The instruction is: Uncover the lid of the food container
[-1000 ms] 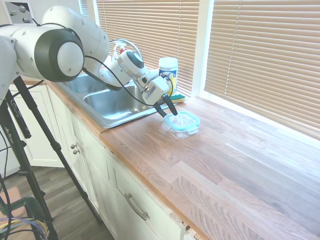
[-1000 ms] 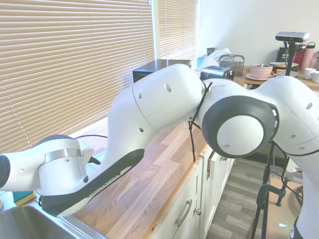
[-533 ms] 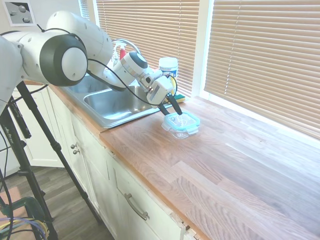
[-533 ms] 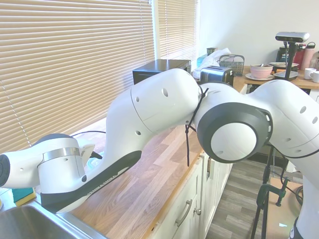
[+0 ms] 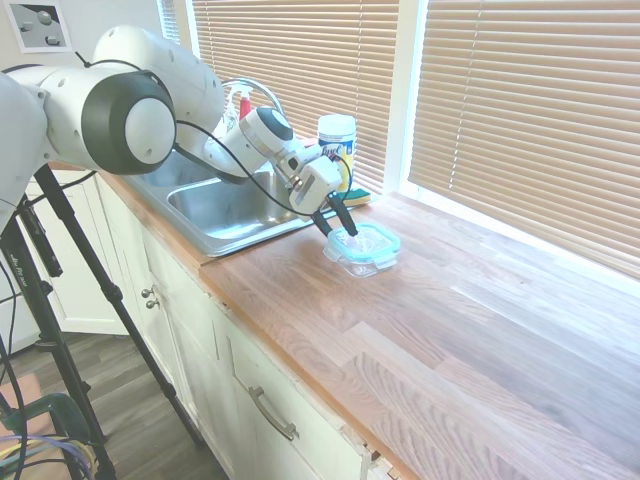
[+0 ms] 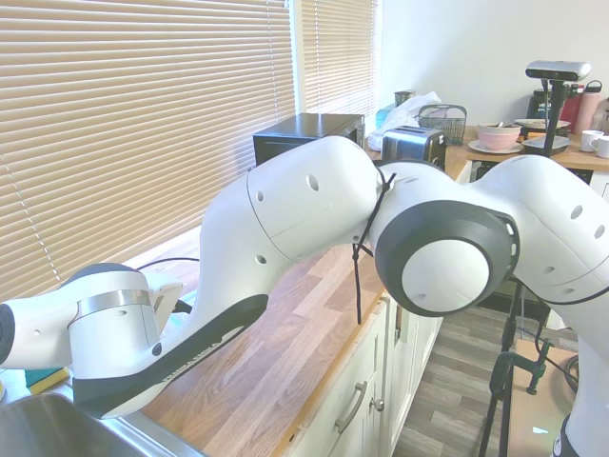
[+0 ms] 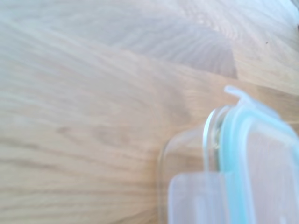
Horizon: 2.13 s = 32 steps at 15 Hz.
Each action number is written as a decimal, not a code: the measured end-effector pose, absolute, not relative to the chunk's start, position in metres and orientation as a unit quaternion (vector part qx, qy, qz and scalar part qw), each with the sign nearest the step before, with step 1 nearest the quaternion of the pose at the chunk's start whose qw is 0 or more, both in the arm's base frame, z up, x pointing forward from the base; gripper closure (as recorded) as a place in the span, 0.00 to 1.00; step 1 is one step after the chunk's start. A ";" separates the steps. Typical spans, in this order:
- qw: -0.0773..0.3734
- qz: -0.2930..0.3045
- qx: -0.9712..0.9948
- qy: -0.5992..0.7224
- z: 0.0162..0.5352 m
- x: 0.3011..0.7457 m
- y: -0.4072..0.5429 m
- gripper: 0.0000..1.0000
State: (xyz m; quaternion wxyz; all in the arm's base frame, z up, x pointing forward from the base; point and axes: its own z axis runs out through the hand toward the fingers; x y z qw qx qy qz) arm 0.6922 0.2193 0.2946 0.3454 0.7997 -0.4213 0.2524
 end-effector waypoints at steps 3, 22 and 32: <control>0.342 0.248 0.801 -0.425 0.294 0.691 0.221 1.00; 0.231 0.213 0.786 -0.533 0.406 0.705 0.160 1.00; 0.092 0.159 0.764 -0.619 0.460 0.655 -0.021 1.00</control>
